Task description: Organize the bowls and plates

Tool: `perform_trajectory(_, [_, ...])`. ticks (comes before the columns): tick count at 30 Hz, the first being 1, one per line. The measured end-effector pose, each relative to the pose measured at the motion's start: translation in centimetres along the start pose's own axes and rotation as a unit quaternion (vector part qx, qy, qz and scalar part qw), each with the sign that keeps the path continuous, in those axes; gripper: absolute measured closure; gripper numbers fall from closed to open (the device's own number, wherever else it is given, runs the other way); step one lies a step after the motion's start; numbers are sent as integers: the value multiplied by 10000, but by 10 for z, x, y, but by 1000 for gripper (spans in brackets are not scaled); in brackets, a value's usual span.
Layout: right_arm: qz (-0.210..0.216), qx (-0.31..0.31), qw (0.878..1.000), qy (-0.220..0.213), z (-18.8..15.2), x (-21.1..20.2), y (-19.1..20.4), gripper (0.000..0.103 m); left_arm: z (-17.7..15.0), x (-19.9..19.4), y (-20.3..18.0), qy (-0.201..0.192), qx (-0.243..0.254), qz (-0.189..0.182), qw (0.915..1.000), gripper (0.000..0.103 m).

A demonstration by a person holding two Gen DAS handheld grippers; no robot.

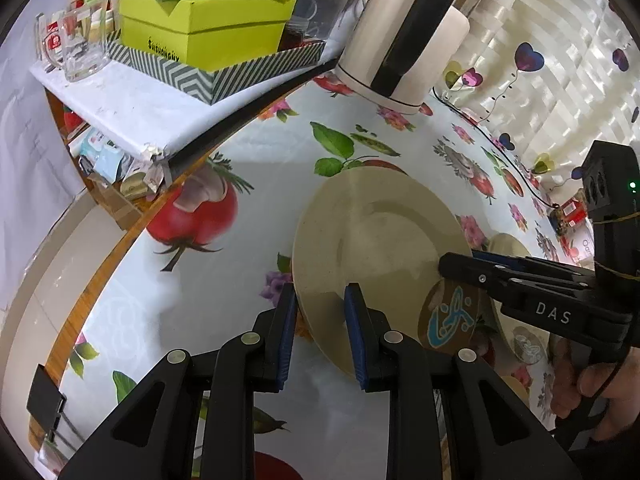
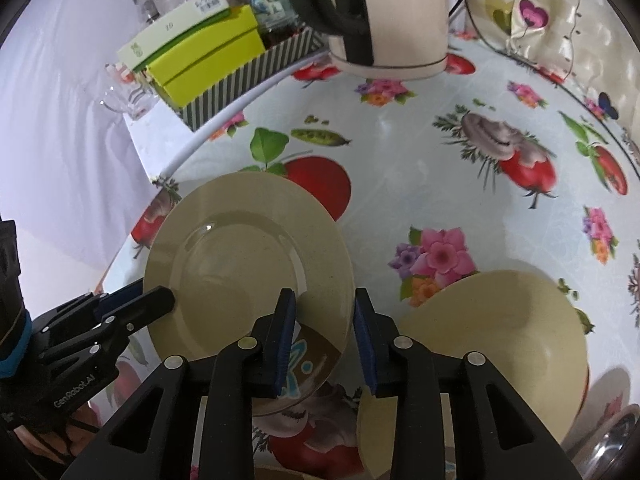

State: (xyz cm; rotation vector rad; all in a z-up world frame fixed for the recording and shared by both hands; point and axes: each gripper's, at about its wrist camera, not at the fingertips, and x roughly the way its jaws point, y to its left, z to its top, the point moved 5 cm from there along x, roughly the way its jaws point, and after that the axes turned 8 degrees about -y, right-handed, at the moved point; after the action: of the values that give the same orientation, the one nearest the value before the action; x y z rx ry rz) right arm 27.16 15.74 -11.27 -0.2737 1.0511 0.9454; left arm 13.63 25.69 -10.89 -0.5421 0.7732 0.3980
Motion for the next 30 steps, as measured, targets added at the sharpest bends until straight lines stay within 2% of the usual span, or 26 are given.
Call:
perform_trajectory(1, [51, 25, 10000, 29, 0, 3, 0, 70, -1, 0, 1, 6, -7, -16, 10000, 78])
perform_trajectory(3, [156, 65, 9998, 65, -2, 6, 1, 56, -2, 1, 1, 15, -38, -57, 10000, 78])
perform_trajectory(5, [324, 76, 9994, 33, -2, 5, 3, 47, -4, 1, 1, 20, -52, -67, 10000, 78])
perform_trajectory(8, [262, -21, 9997, 16, -2, 1, 6, 43, -6, 0, 3, 19, -89, -100, 9999, 77])
perform_trajectory(13, [175, -2, 9998, 104, -6, -4, 4, 43, -11, -3, 4, 3, -168, -137, 9998, 77])
perform_trajectory(15, [151, -23, 9998, 134, -8, -4, 5, 47, -12, -4, 4, 0, -202, -152, 9997, 77])
perform_trajectory(16, [142, -38, 9998, 138, -9, -4, 6, 52, -13, -4, 4, 3, -214, -135, 9997, 77])
perform_trajectory(17, [167, -32, 9997, 157, -10, -4, 6, 64, -13, -5, 4, 2, -223, -135, 9997, 77])
perform_trajectory(18, [114, -32, 9998, 162, -10, -3, 6, 70, -14, -5, 4, 5, -223, -119, 9997, 77])
perform_trajectory(20, [42, -12, 9999, 135, -10, -3, 4, 74, -14, -7, 5, 7, -234, -97, 9997, 77])
perform_trajectory(30, [89, 97, 9999, 43, -9, -10, 6, 75, -10, -19, -1, -39, -196, -78, 9998, 77])
